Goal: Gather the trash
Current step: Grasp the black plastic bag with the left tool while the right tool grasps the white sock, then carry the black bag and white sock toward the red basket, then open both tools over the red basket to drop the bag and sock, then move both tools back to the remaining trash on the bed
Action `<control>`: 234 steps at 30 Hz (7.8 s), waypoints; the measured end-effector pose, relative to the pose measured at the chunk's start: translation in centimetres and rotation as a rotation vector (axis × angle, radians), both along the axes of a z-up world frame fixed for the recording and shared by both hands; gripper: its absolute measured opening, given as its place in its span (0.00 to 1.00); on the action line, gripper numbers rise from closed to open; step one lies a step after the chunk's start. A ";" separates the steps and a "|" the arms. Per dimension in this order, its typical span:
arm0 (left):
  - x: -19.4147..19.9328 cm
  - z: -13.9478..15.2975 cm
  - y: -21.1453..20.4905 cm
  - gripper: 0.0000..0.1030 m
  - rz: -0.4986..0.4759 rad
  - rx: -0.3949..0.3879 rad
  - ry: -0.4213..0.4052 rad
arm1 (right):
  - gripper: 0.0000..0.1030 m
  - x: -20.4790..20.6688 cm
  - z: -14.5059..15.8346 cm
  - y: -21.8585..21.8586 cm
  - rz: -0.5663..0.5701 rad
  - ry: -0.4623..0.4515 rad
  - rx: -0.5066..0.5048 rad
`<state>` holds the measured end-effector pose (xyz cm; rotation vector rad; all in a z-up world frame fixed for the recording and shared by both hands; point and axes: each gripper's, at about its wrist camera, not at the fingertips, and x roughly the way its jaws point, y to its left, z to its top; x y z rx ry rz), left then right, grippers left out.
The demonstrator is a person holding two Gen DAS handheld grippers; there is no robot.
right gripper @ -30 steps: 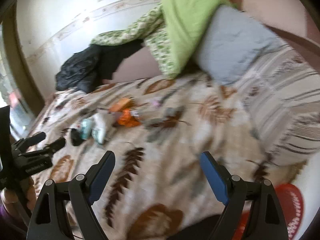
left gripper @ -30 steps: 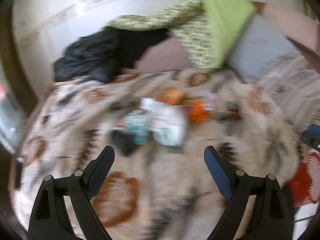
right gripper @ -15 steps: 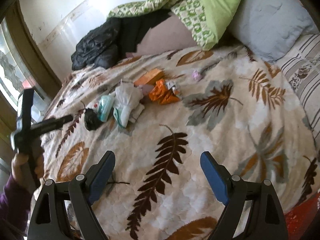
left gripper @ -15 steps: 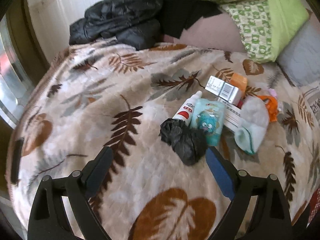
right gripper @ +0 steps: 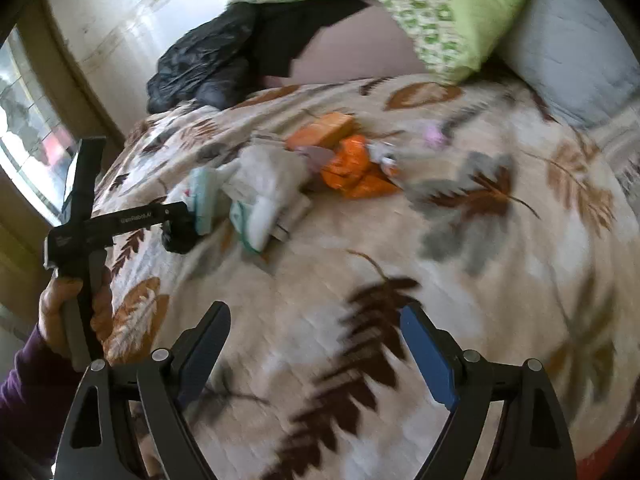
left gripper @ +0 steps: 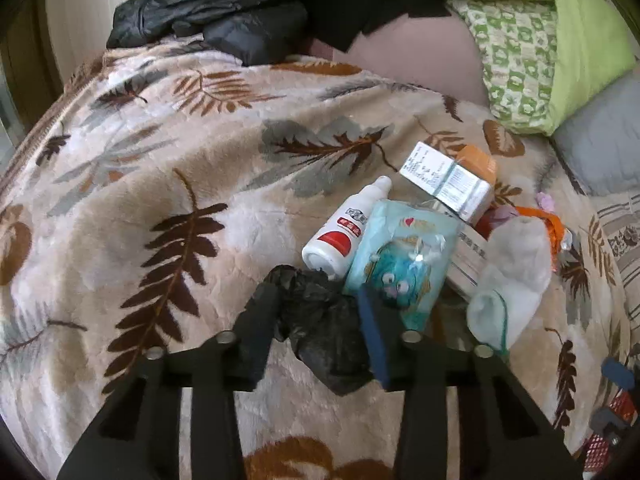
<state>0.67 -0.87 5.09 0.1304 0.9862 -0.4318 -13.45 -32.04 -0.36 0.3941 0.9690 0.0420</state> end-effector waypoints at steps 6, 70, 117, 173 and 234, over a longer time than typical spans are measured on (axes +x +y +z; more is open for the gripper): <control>-2.0 2.0 2.1 0.00 0.000 -0.045 -0.010 | 0.87 5.5 -0.8 2.2 0.054 -0.044 -0.023; -21.8 10.2 -7.0 0.43 -0.180 0.111 -0.307 | 0.22 -13.4 7.1 -2.7 -0.145 -0.133 -0.020; -28.6 8.5 -15.9 0.43 -0.465 0.110 -0.272 | 0.22 -22.2 6.7 -10.6 -0.415 -0.093 -0.041; -42.5 5.9 -31.1 0.76 -0.941 0.039 -0.157 | 0.62 -39.6 4.0 -22.2 -0.915 0.028 -0.047; -7.7 3.6 -1.7 0.82 -0.069 0.213 -0.218 | 0.72 -7.0 3.5 -0.9 -0.028 -0.045 -0.033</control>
